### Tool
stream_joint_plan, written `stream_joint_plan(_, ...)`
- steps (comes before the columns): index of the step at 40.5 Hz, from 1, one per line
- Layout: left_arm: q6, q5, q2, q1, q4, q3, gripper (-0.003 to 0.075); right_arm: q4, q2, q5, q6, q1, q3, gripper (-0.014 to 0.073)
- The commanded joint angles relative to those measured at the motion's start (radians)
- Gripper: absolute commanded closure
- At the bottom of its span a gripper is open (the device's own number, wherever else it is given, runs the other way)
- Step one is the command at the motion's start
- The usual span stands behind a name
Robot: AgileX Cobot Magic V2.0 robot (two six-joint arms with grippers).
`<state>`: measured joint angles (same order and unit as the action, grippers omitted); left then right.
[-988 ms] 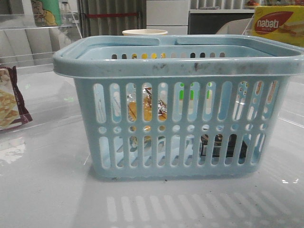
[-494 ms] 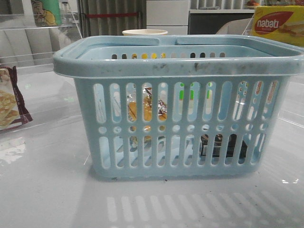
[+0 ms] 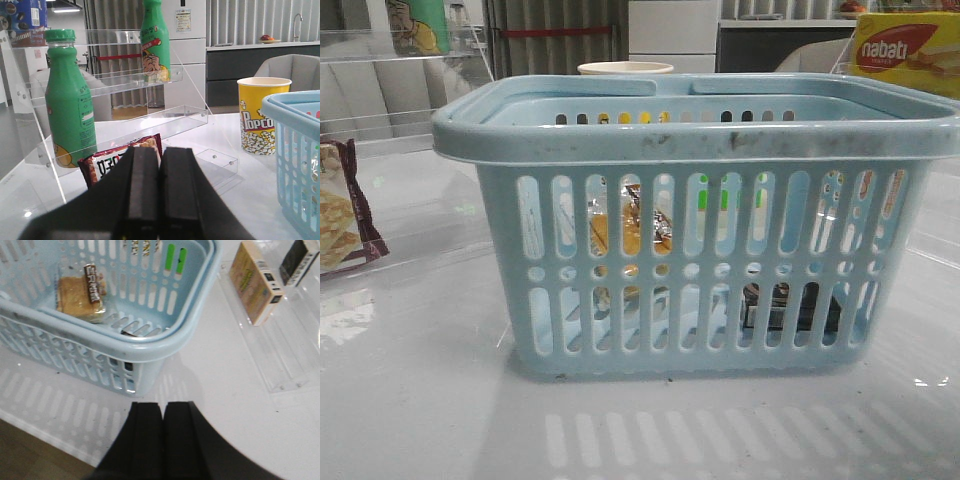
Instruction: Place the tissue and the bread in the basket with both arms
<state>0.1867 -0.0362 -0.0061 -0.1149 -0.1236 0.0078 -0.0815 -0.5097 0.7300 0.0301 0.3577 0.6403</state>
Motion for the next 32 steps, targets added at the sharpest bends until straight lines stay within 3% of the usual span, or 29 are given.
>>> stream_joint_plan(1, -0.001, -0.087, -0.018, 0.001, -0.010, -0.002, 0.0629, -0.007, 0.080, -0.152, -0.049, -0.079, -0.062, 0.0537)
stream_joint_plan(17, -0.001, -0.087, -0.018, 0.001, -0.010, -0.002, 0.0629, 0.013, 0.451, -0.518, -0.040, -0.356, -0.505, 0.0537)
stream_joint_plan(25, -0.001, -0.087, -0.018, 0.001, -0.010, -0.002, 0.0629, 0.096, 0.522, -0.740, -0.040, -0.397, -0.667, 0.0537)
stream_joint_plan(32, -0.001, -0.087, -0.018, 0.001, -0.010, -0.002, 0.0629, 0.118, 0.539, -0.730, -0.041, -0.400, -0.670, 0.0537)
